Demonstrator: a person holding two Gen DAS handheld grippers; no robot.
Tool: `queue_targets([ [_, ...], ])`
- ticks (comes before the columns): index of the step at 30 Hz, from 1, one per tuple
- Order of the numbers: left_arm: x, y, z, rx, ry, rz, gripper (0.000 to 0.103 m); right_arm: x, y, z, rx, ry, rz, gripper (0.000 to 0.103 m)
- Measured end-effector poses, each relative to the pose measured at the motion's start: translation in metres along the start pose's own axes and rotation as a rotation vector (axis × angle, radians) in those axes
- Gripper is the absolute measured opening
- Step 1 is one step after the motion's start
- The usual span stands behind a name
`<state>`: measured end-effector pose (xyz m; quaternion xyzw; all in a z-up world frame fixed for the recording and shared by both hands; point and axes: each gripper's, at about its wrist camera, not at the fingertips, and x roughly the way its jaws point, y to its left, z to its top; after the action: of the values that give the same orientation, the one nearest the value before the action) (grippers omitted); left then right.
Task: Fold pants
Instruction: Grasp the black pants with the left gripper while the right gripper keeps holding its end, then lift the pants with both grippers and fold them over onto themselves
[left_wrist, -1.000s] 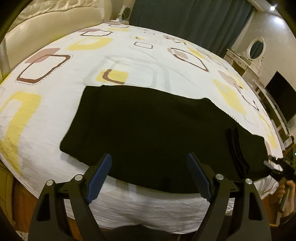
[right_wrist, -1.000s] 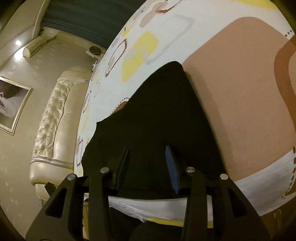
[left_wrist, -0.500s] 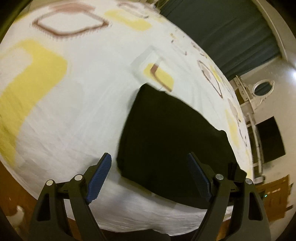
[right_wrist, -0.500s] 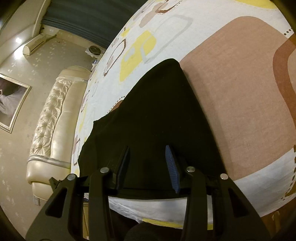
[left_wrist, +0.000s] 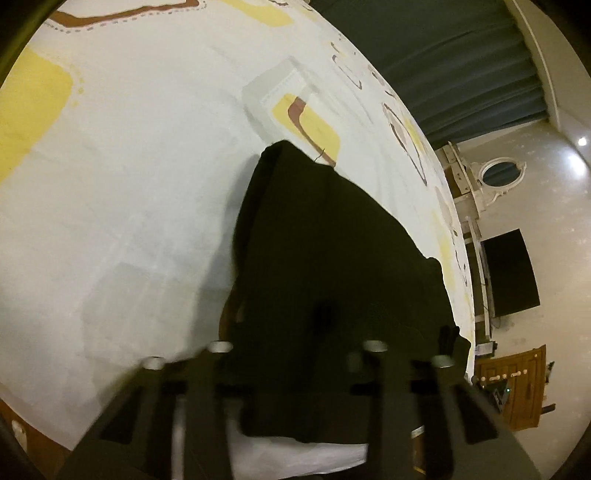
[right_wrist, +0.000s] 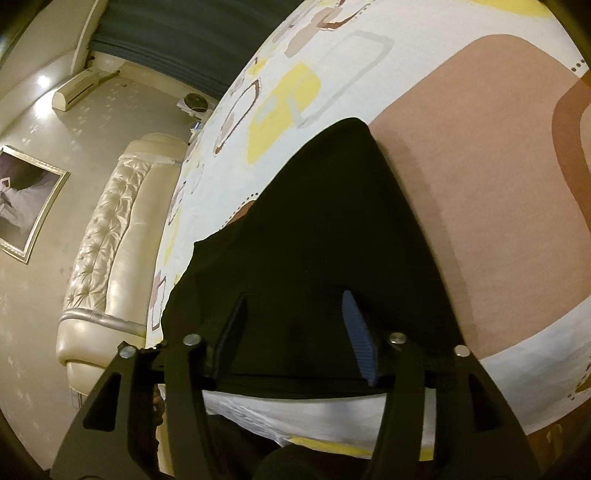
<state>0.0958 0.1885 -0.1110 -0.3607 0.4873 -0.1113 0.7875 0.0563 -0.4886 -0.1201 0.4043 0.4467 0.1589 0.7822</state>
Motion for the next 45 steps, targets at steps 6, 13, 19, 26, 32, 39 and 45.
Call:
queue_targets([
  [6,-0.006,-0.006,0.0,-0.025,-0.002,0.014,0.013,0.001,0.008,-0.001,-0.025,-0.005,0.012,0.073],
  [13,-0.023,-0.046,0.003,0.041,-0.042,0.083,0.013,0.001,0.011,-0.001,-0.03,-0.004,0.017,0.078],
  [19,-0.046,-0.1,0.001,0.104,-0.085,0.075,0.013,0.002,0.011,0.0,-0.03,-0.002,0.024,0.078],
  [26,-0.048,-0.193,-0.013,0.312,-0.122,0.129,0.012,0.001,0.008,0.0,-0.029,-0.003,0.032,0.079],
  [32,-0.036,-0.267,-0.042,0.491,-0.127,0.125,0.012,0.001,0.007,0.0,-0.026,-0.003,0.038,0.079],
  [39,-0.002,-0.334,-0.081,0.661,-0.109,0.133,0.012,0.001,0.007,-0.002,-0.023,-0.006,0.044,0.079],
  [45,0.039,-0.374,-0.117,0.753,-0.081,0.151,0.012,0.002,0.008,-0.004,-0.02,-0.01,0.05,0.079],
])
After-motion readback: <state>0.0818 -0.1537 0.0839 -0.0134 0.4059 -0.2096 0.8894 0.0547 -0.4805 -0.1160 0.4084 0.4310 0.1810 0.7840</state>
